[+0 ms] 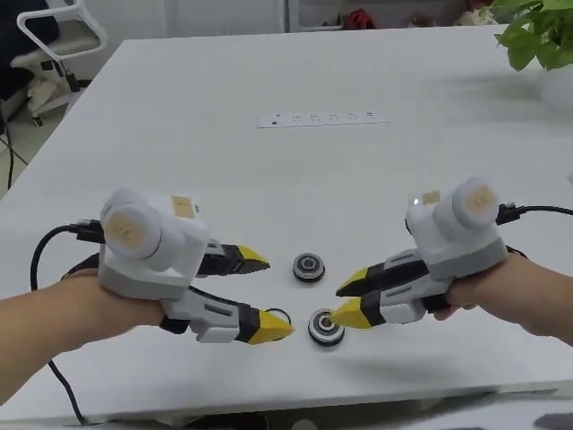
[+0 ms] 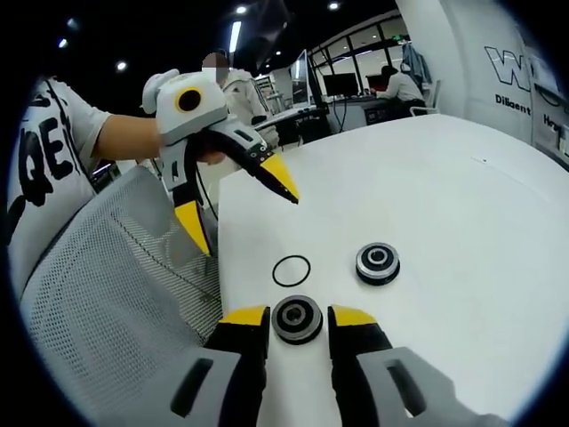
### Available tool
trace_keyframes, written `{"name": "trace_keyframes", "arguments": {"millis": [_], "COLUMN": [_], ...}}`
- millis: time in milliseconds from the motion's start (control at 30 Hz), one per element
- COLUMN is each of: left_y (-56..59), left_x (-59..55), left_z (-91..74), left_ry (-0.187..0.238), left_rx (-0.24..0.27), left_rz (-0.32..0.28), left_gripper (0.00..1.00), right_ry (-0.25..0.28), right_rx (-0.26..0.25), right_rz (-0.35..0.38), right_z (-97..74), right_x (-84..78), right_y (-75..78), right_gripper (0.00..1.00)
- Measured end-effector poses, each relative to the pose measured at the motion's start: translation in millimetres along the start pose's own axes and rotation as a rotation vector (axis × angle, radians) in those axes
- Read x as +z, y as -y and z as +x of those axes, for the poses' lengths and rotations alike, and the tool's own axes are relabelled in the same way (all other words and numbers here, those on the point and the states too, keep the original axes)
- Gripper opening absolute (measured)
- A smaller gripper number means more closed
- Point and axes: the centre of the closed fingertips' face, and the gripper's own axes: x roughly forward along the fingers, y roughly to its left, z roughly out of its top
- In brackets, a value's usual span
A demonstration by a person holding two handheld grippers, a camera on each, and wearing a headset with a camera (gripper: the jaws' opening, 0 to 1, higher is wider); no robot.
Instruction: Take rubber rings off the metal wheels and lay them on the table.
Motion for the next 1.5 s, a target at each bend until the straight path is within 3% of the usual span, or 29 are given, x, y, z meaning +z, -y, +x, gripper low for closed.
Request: {"name": "trace_keyframes", "arguments": {"millis": [633, 1500], "left_y": [0.7, 10.7], "left_x": [-8.2, -19.8], "left_z": [24.1, 53.5], "left_ry": [-0.034, -0.085], "left_rx": [-0.037, -0.083], "left_rz": [-0.008, 0.002], "left_gripper": [0.47, 0.37], "right_ry": [-0.054, -0.085], "right_rx": [0.007, 0.011], "right_rz": [-0.07, -0.134], "right_z": [5.2, 12.7], "right_x": [-24.2, -35.8], "right_y": [1.3, 3.1], "right_gripper": [0.24, 0.17]}}
